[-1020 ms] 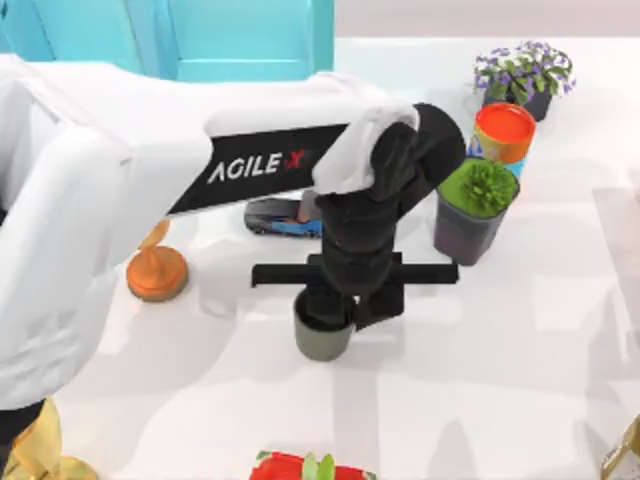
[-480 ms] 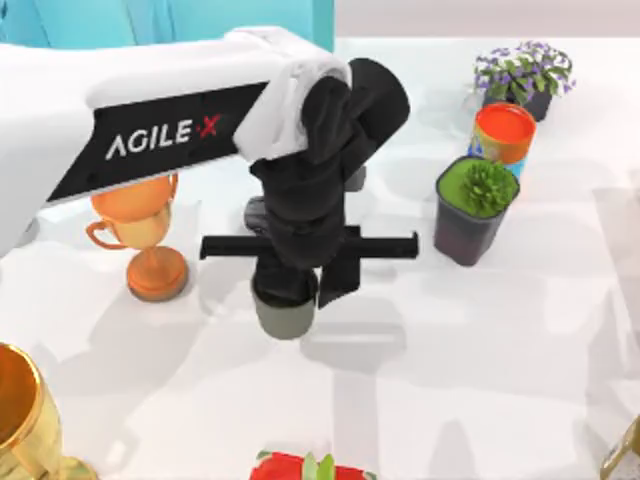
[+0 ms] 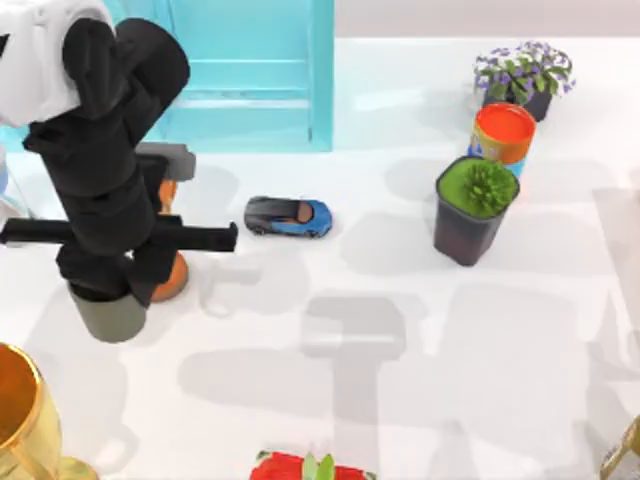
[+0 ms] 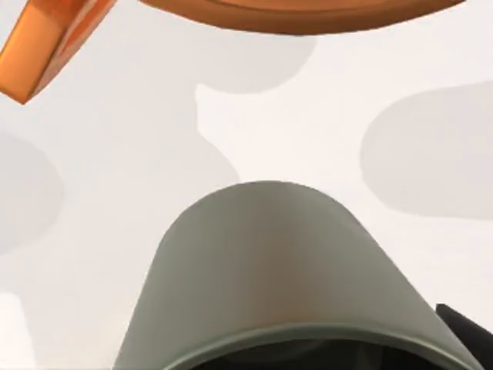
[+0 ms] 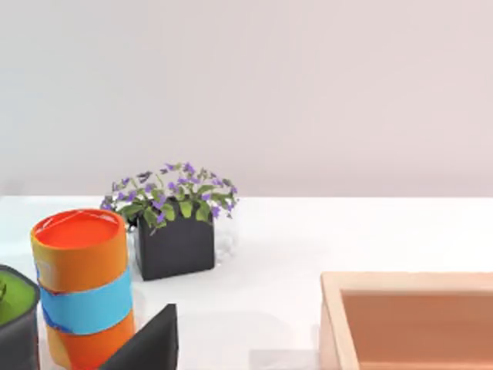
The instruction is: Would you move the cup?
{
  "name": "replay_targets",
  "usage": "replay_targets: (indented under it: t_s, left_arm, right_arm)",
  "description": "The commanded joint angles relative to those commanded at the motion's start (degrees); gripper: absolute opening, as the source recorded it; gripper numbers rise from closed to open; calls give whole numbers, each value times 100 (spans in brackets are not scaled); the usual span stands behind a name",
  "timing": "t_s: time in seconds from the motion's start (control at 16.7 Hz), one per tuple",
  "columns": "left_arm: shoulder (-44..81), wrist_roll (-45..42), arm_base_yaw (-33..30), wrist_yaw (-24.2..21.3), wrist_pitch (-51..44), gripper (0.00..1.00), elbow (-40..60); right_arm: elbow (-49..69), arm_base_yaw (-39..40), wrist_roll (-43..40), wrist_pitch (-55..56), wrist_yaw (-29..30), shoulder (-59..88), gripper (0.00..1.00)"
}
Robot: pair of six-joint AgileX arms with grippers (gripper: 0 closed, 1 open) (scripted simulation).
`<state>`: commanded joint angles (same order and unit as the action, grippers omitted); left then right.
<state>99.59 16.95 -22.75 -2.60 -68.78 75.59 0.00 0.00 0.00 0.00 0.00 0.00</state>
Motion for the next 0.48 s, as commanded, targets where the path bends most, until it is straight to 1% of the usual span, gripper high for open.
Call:
replay_targets:
  t_s: [0.12, 0.3, 0.48]
  left_arm:
    - [-176, -526, 618, 25, -45, 0, -261]
    - [-267, -1230, 1509, 24, 137, 0, -465]
    - [-285, -1712, 2134, -24, 431, 0, -494]
  right_arm:
    - [0, 0, 0, 0, 0, 0, 100]
    - [0, 0, 0, 0, 0, 0, 100]
    - [0, 0, 0, 0, 0, 0, 100]
